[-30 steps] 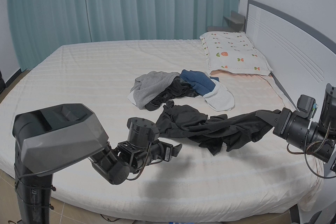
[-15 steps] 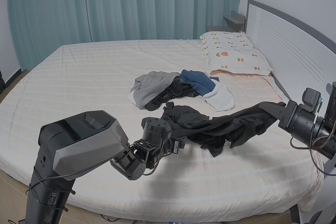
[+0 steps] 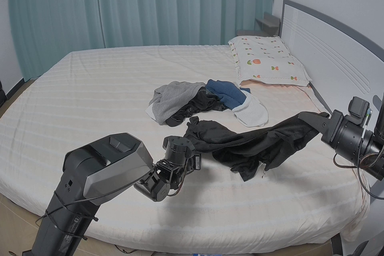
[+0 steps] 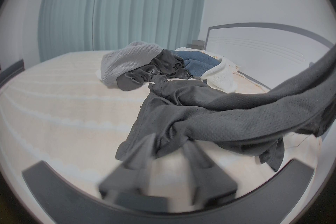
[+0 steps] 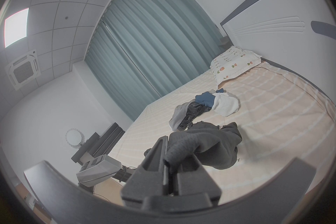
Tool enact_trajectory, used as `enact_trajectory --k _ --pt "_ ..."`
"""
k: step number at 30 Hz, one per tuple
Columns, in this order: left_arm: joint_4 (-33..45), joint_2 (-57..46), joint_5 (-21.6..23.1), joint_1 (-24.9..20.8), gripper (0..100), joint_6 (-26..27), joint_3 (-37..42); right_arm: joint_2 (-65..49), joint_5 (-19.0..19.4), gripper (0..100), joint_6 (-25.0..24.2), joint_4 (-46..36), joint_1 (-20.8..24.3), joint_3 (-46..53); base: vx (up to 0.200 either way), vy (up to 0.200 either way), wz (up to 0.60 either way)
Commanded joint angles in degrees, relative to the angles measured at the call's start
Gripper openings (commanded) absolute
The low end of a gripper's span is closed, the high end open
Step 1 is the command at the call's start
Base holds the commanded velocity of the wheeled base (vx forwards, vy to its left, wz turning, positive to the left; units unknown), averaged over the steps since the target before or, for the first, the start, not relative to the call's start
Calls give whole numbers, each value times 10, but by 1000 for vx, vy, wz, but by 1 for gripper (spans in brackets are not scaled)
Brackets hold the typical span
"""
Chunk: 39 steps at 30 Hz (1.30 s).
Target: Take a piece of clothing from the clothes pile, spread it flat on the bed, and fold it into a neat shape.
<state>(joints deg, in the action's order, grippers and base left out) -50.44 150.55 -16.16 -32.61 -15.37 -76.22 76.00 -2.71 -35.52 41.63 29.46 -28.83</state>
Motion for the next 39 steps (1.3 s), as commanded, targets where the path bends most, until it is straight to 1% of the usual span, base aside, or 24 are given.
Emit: enact_trajectory --k 1,2,3,4,5,7,8,10,11,12,15,19,22,25,27,30,31,34,35,37,39 --pt "3 -48 0 4 0 -52 28 0 2 0 -3 0 1 5 0 0 0" --pt "11 -88 4 4 0 -87 54 1 2 0 -3 0 0 5 0 0 0" --pt "11 -88 4 4 0 -87 54 1 2 0 -3 0 0 5 0 0 0" --pt "31 -136 8 4 0 -121 81 1 3 0 -3 -1 -3 4 0 0 0" --pt "46 -165 10 4 0 -142 93 4 4 0 -3 -1 -7 4 0 0 0" --pt "81 -225 26 0 0 -187 108 10 19 0 -3 -1 -17 5 0 0 0" --pt "93 -245 33 0 0 -202 111 13 28 0 -3 -2 -20 5 0 0 0" --pt "96 -250 35 0 0 -204 112 14 30 0 -3 -2 -21 5 0 0 0" --pt "152 -322 54 -1 0 -247 113 27 66 0 -3 -1 -36 -1 0 0 0" --pt "171 -347 56 -1 0 -258 113 32 75 0 -3 1 -42 -7 0 0 0" --pt "199 -404 56 -2 0 -275 114 46 82 0 -2 1 -51 -54 0 0 0" --pt "196 -461 53 -1 0 -275 134 46 81 0 -2 6 -51 -149 0 0 0" --pt "197 -511 56 -2 0 -277 172 44 82 0 -5 18 -51 -182 0 0 0" --pt "194 -528 58 -3 0 -278 214 50 84 0 -7 28 -51 -167 0 0 0" --pt "187 -533 62 -18 0 -279 266 74 86 0 -7 33 -49 -115 0 0 0" --pt "173 -529 69 -24 0 -281 293 97 89 0 -7 47 -46 -88 0 0 0" --pt "149 -525 80 -32 0 -295 316 129 95 0 -7 69 -44 -61 0 0 0" --pt "120 -516 103 -43 0 -327 346 177 100 0 -4 105 -31 -34 0 0 0" --pt "104 -504 121 -48 0 -350 360 209 101 0 -7 133 -23 -25 0 0 0" --pt "82 -489 134 -57 0 -367 375 243 98 0 -7 166 -22 -19 0 0 0" --pt "69 -486 136 -57 0 -369 382 259 95 0 -6 180 -21 -18 0 0 0"
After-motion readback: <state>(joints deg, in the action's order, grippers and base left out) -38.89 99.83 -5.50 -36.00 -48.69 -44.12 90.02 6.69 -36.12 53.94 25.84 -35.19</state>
